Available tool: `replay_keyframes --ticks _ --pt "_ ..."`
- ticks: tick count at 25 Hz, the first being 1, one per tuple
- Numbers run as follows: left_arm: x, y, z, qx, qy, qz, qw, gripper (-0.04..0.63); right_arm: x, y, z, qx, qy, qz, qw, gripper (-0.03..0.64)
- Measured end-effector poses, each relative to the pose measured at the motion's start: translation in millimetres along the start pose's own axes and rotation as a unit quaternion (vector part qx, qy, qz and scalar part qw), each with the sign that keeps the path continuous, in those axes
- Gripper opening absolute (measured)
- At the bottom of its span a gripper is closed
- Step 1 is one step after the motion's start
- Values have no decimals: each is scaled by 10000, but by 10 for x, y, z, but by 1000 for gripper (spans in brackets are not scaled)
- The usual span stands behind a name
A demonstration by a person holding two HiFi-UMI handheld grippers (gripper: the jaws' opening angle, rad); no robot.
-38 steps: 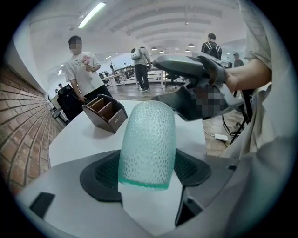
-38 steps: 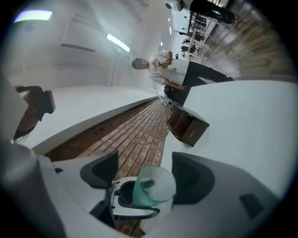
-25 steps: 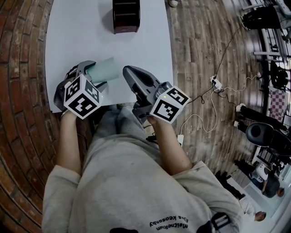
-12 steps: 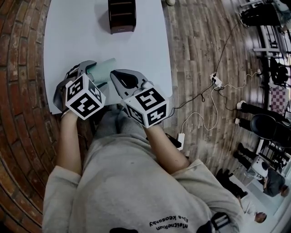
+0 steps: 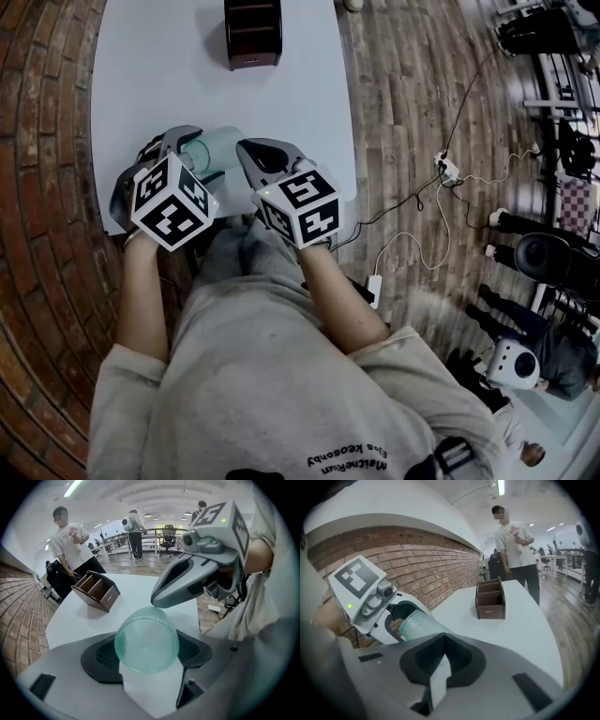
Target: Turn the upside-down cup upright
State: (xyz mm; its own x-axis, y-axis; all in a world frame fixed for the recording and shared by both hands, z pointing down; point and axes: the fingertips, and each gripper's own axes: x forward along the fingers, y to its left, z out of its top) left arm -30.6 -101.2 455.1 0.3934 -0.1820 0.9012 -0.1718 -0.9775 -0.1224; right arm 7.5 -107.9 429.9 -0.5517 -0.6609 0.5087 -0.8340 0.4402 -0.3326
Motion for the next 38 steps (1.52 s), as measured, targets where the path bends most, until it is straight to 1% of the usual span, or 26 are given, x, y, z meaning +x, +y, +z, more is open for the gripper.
replay_keyframes --ticks 4,9,14,18,22,30,38 --pt "-93 83 63 -20 -23 -47 10000 336 72 -21 54 29 137 -6 9999 6" --pt "-6 -36 46 -57 -128 -85 9999 334 139 -64 -187 26 287 -33 9996 6" --pt "14 -25 65 -115 -158 -104 9998 333 191 -106 -237 71 370 -50 9993 6" --pt "87 -3 -15 -205 -79 -87 9997 333 199 -139 -280 106 339 -181 9992 6" --pt "196 52 -93 -257 47 -52 9996 333 75 -180 -296 40 302 -324 9990 6" --pt "426 103 -71 -246 40 -23 9997 333 -220 -249 -257 187 94 -530 9984 6" --pt "528 129 -60 -255 52 -8 9997 333 -323 -293 -244 256 36 -644 9976 6"
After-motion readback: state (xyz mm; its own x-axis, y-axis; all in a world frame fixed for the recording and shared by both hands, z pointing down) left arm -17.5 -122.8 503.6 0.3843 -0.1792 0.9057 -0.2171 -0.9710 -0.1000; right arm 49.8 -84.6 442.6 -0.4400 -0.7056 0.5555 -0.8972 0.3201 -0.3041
